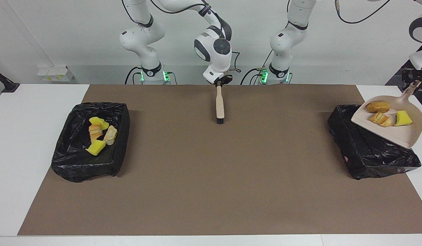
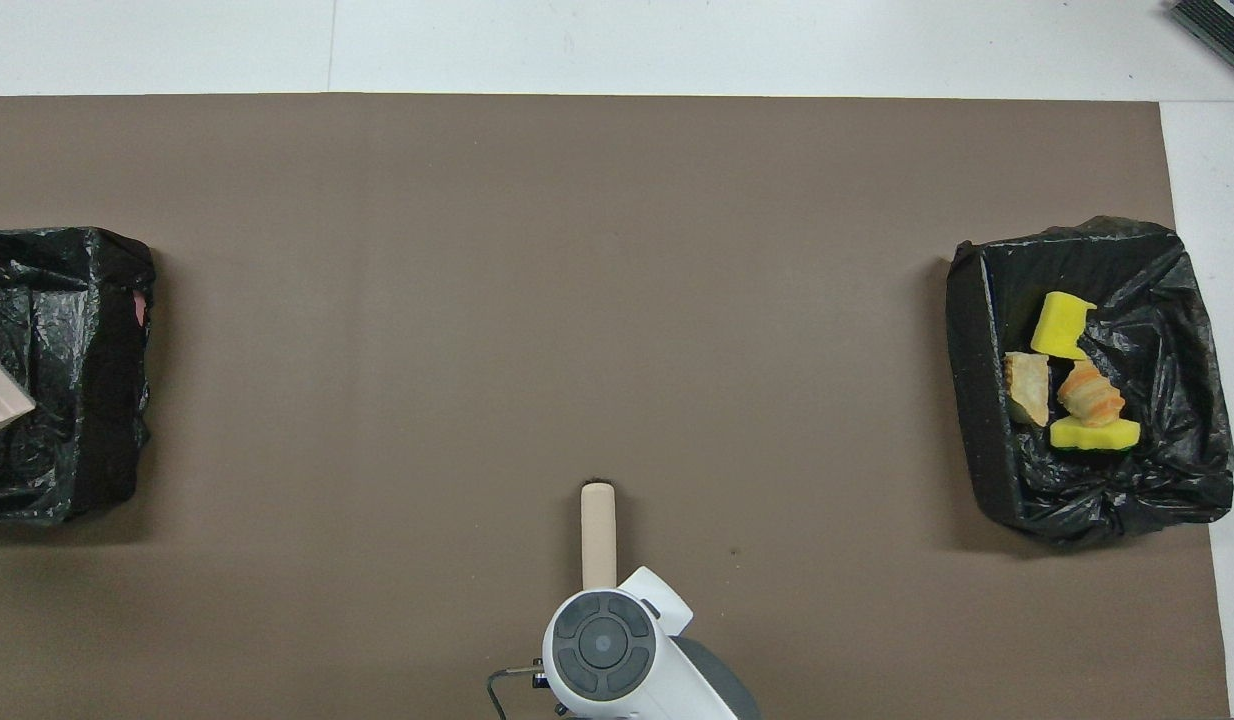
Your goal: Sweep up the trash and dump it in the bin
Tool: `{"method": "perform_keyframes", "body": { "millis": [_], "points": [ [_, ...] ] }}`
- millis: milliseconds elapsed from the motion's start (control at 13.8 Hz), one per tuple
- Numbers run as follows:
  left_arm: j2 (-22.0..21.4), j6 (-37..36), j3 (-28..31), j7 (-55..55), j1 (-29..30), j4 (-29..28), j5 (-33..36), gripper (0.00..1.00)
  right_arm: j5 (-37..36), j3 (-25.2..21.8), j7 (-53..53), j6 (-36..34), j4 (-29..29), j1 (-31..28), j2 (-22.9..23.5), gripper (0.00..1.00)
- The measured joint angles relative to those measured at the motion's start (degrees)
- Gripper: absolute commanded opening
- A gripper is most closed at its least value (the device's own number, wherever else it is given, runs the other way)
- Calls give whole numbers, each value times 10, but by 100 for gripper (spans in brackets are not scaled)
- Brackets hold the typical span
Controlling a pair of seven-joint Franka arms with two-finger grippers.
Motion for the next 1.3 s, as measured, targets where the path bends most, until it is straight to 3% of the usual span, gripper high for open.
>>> {"method": "perform_keyframes", "body": {
  "millis": [289,578,1012,1301],
  "points": [
    [13,51,-11,36,-3,9,88,0,0,-5,0,5,22,-42,8,99],
    [25,60,-16,44,-47,9,228,0,-3,-8,-1,6,70,-123,8,100],
    [25,36,-16,43,-109,10,336,0,-105,-14,-38,3,167,-293,9,100],
    [25,-31,-17,-10,-178,13,432,0,-134,-15,-65,-96,259,-378,8,100]
  ]
}}
